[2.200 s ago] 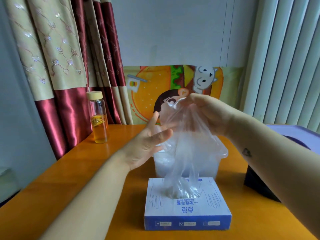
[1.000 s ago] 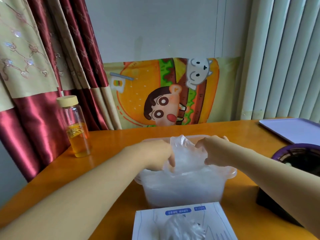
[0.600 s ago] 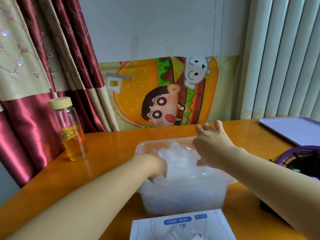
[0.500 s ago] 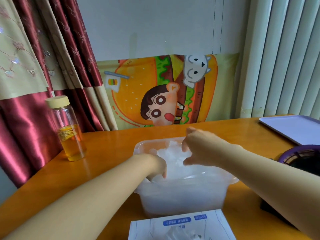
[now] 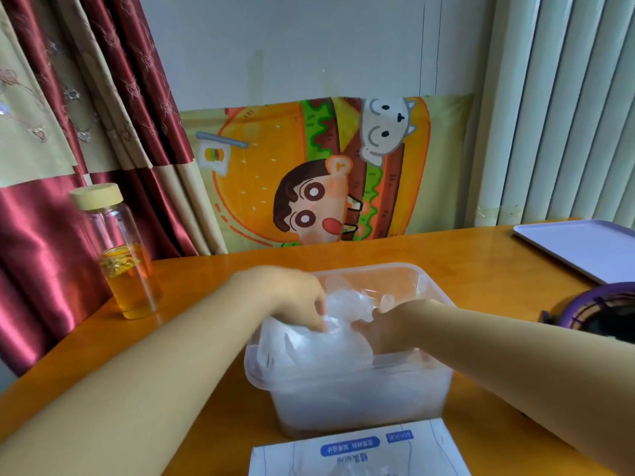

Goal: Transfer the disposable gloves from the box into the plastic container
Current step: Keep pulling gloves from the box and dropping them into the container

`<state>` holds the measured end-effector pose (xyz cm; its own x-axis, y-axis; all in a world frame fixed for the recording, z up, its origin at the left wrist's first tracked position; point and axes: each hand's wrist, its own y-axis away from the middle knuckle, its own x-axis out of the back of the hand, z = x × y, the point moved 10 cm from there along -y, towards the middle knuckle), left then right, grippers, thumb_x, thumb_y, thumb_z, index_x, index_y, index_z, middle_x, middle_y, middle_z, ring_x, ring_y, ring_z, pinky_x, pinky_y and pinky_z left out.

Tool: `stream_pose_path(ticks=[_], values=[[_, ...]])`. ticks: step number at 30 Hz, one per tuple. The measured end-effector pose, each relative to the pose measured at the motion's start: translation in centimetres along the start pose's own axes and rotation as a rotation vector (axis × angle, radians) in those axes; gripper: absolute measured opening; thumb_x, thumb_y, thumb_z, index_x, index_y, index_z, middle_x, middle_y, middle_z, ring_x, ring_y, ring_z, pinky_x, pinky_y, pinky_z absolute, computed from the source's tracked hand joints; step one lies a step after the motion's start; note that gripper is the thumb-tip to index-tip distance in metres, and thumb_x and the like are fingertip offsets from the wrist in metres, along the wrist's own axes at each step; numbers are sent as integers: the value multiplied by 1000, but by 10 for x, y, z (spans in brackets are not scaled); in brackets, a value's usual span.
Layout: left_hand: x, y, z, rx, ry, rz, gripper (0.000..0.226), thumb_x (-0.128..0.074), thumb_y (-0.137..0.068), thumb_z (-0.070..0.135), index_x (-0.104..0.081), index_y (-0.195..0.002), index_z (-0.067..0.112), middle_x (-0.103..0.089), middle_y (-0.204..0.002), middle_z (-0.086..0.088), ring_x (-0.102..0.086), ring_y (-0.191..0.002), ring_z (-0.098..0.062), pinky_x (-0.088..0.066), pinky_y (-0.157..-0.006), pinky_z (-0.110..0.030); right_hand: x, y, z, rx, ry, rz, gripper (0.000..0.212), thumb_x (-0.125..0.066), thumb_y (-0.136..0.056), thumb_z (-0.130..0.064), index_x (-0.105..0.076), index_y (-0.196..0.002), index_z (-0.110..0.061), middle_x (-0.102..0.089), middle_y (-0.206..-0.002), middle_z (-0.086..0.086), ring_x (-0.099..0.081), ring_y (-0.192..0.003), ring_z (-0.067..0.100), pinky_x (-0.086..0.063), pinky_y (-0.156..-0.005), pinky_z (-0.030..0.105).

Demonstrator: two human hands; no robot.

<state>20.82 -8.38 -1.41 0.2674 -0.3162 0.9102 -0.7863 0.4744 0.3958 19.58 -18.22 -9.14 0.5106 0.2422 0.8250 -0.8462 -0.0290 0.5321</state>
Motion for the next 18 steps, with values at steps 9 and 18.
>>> stream_pose_path(ticks=[9, 18], values=[[3, 0, 59, -144, -42, 154, 27, -54, -93, 29, -70, -107, 12, -67, -103, -3, -62, -93, -25, -52, -74, -34, -4, -9, 3, -48, 9, -32, 60, -28, -102, -40, -7, -152, -14, -17, -156, 11, -15, -143, 30, -15, -114, 42], [-73, -30, 9, 99, -195, -291, 31, -36, -98, 4, -56, -121, -2, -42, -82, -8, -41, -90, -27, -41, -98, -41, -4, -3, 2, 19, -41, -61, 77, -48, -94, -47, 1, -151, -33, -9, -158, 7, -24, -139, 33, -39, -98, 39]])
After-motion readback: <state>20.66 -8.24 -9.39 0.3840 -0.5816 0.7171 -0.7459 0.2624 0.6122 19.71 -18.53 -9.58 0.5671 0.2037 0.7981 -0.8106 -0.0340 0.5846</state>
